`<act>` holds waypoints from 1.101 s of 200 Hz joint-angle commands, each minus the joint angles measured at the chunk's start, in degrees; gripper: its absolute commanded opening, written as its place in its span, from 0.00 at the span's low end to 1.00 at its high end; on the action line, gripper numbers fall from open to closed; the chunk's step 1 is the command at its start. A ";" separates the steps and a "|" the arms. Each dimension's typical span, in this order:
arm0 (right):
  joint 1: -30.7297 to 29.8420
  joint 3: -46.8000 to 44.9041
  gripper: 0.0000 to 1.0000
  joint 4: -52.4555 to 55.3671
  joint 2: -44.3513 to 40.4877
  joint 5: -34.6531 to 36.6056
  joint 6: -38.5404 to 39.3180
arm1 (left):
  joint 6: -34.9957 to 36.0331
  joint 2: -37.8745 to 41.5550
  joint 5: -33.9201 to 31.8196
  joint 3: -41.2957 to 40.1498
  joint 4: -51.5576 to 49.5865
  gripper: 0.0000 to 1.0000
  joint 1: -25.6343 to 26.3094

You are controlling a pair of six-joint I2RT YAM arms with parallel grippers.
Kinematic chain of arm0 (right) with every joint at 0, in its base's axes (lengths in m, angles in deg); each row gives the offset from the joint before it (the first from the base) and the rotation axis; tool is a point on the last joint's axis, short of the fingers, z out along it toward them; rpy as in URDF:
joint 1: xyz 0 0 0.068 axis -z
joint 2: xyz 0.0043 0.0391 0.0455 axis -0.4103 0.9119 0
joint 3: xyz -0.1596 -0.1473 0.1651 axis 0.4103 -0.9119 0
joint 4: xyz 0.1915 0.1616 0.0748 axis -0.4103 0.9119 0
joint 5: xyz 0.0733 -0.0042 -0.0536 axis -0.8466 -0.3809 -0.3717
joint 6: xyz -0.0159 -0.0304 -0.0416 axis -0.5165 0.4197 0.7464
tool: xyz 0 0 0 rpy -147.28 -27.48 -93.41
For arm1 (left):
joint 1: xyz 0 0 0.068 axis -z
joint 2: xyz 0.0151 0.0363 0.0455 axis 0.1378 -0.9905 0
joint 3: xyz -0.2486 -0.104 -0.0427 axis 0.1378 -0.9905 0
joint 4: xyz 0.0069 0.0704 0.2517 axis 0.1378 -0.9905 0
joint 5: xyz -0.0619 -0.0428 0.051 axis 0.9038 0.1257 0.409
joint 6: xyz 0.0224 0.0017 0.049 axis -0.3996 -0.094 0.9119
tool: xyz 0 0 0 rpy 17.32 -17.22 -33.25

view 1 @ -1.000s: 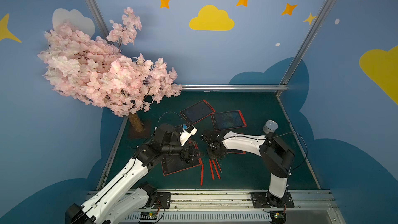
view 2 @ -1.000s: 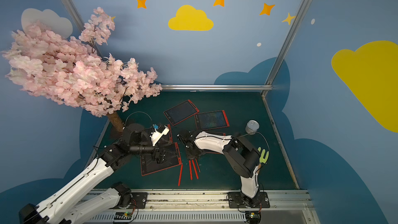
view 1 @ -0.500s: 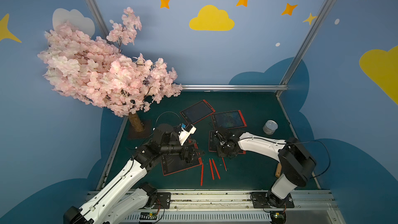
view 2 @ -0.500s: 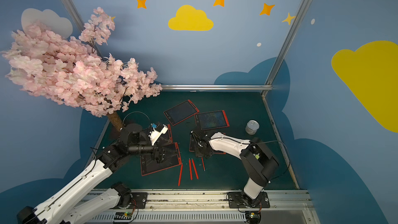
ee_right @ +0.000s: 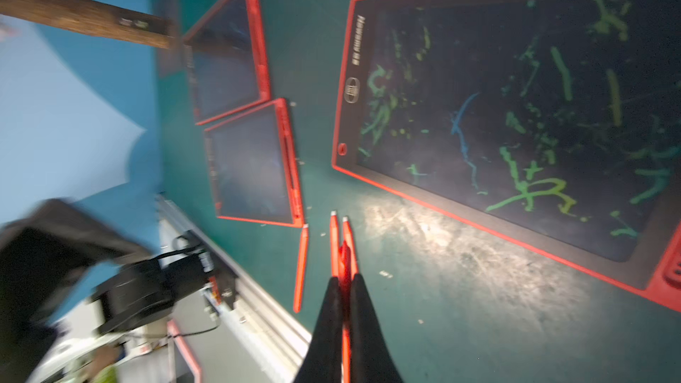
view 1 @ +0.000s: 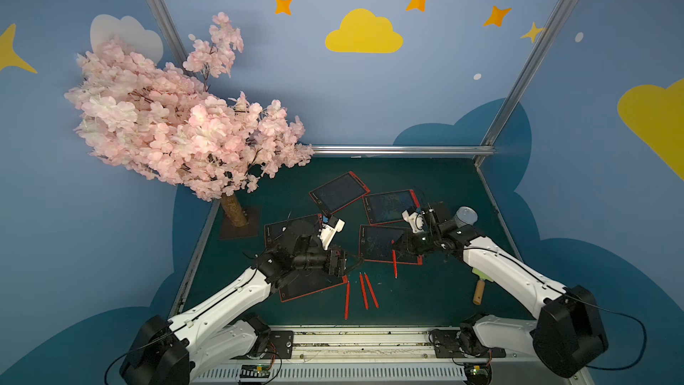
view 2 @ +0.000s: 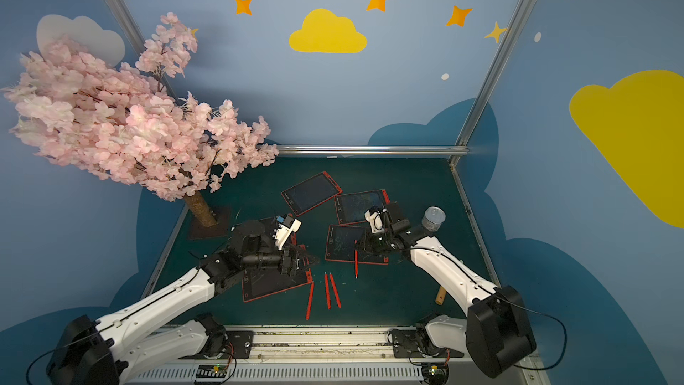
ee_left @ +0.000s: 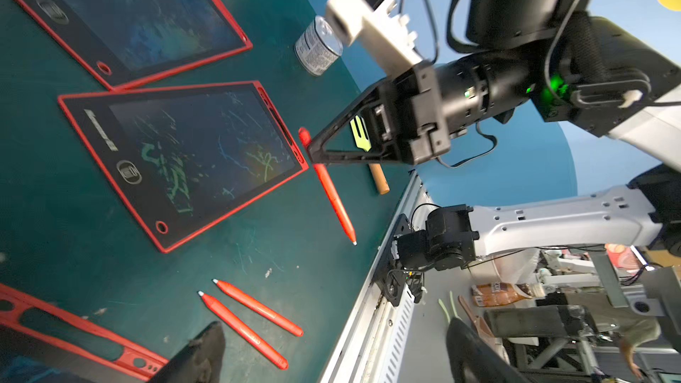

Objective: Place the stylus back onto the writing tablet
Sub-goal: Pick up the stylus from the center of the board.

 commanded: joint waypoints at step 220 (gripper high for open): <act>8.58 -7.23 0.05 -20.34 -10.73 -24.31 -12.55 | -32.00 -33.17 16.44 8.71 52.55 0.33 6.02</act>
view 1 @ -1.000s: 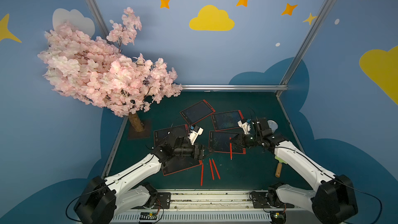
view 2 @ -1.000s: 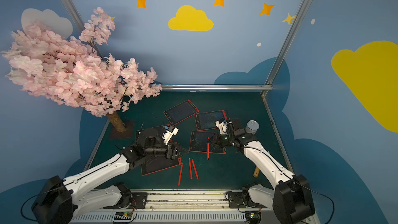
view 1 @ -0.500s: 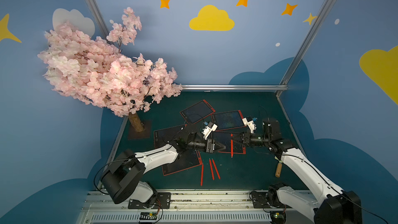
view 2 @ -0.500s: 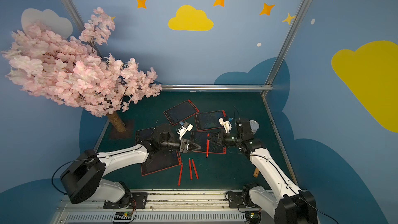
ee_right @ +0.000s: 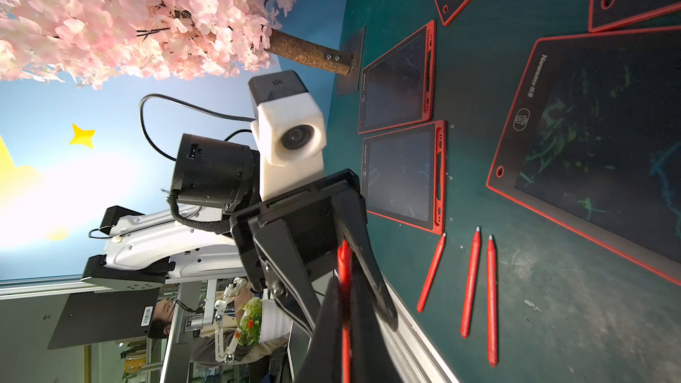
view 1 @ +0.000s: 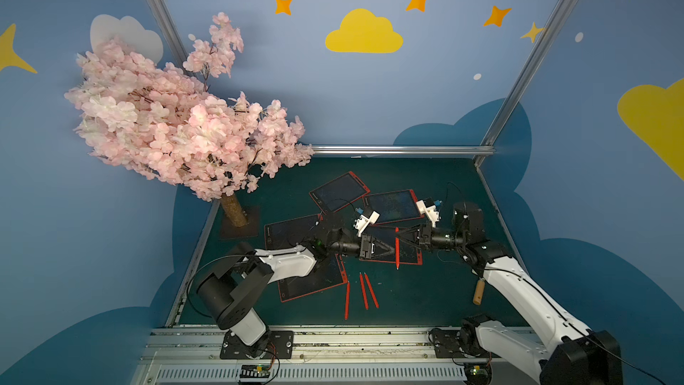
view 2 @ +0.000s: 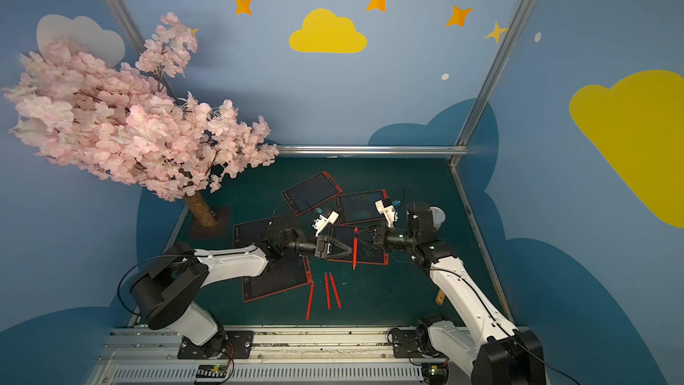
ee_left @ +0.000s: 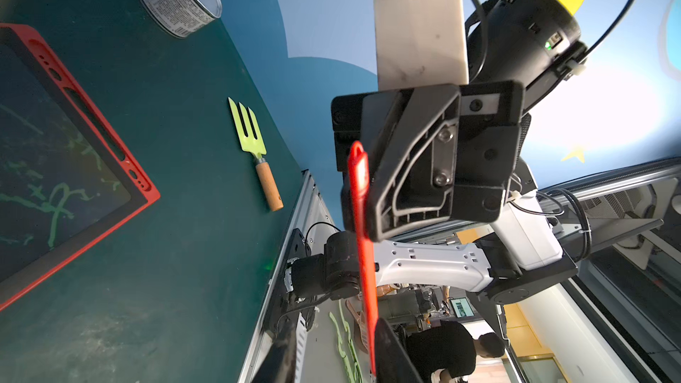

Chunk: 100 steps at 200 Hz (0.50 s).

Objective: Place the stylus back onto the writing tablet
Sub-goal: Pick up the stylus from the center of the board.

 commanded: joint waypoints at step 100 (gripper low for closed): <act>0.73 -2.75 0.05 -1.68 -0.99 1.06 -0.59 | -9.83 -6.39 1.52 0.98 18.06 0.17 2.44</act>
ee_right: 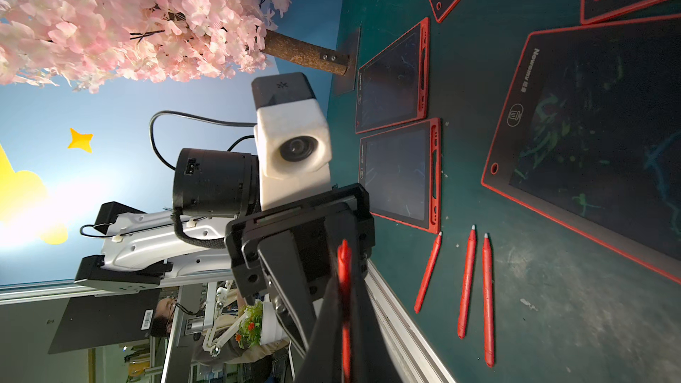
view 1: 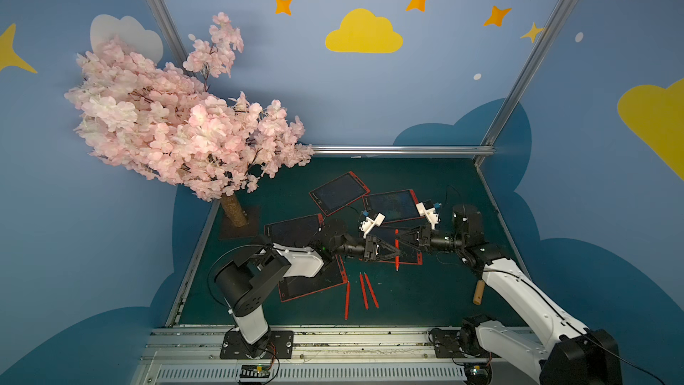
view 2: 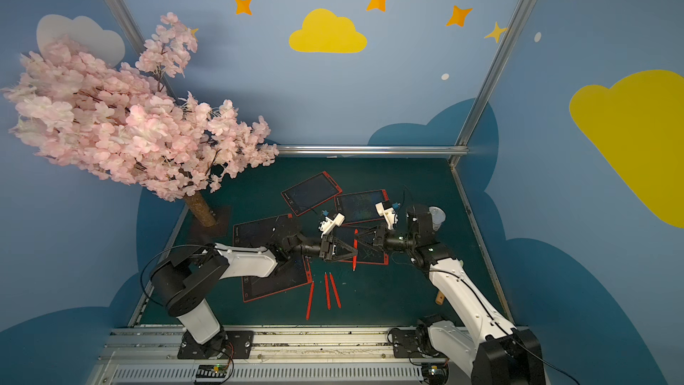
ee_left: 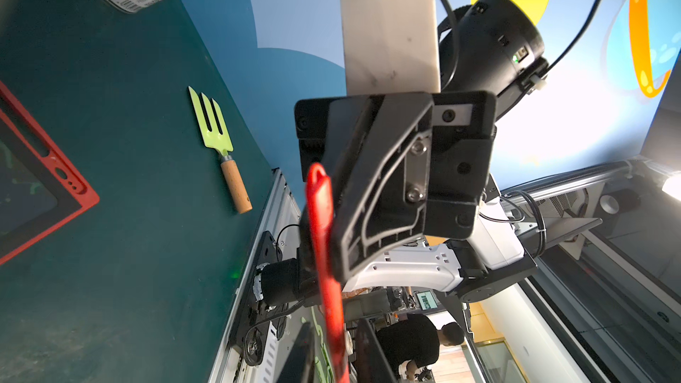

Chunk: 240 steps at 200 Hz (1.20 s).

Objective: Place the stylus back onto the writing tablet
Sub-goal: Pick up the stylus from the center of the board.

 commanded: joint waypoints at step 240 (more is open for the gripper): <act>2.74 -2.65 0.04 -5.46 -1.30 -0.56 -3.93 | 0.56 -1.42 2.22 1.95 3.27 0.17 1.73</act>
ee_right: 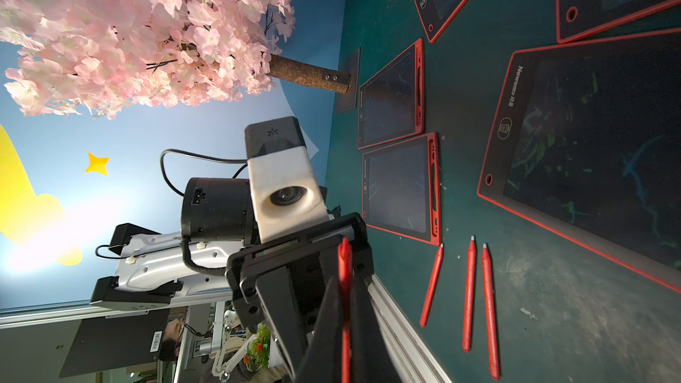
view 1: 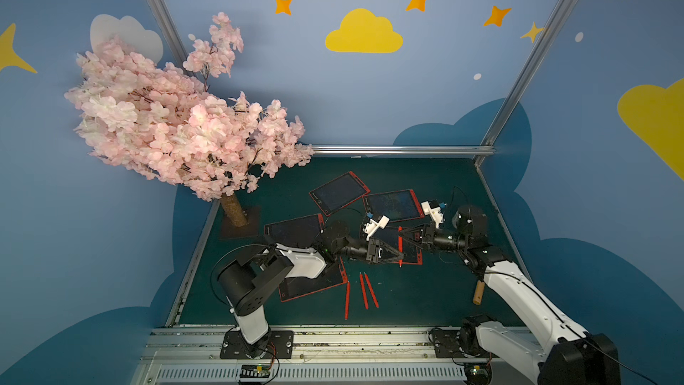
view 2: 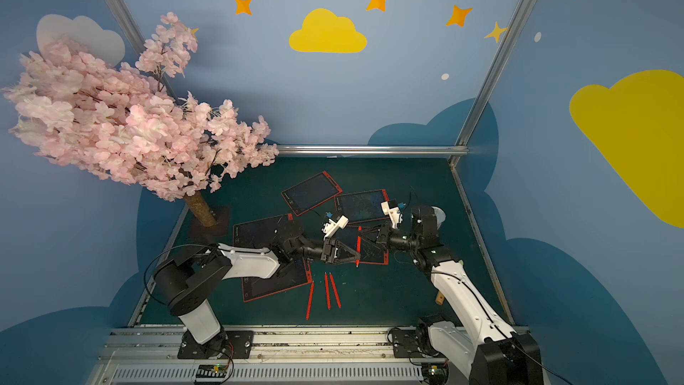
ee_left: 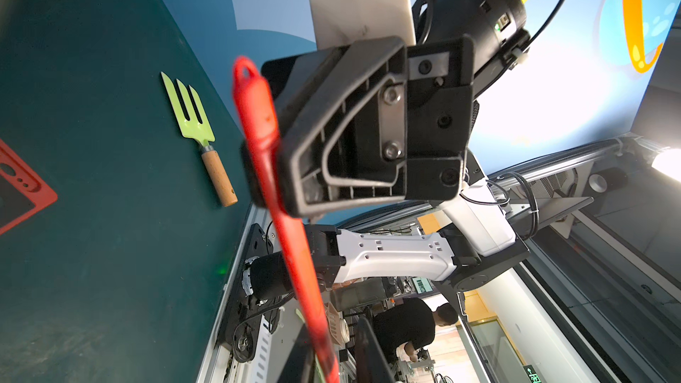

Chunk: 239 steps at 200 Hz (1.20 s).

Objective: Place the stylus back onto the writing tablet
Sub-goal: Pick up the stylus from the center of the board.

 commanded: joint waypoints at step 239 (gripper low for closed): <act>0.77 2.90 0.94 25.84 -18.64 28.72 16.86 | 41.03 14.29 -26.53 13.96 -71.53 0.02 5.03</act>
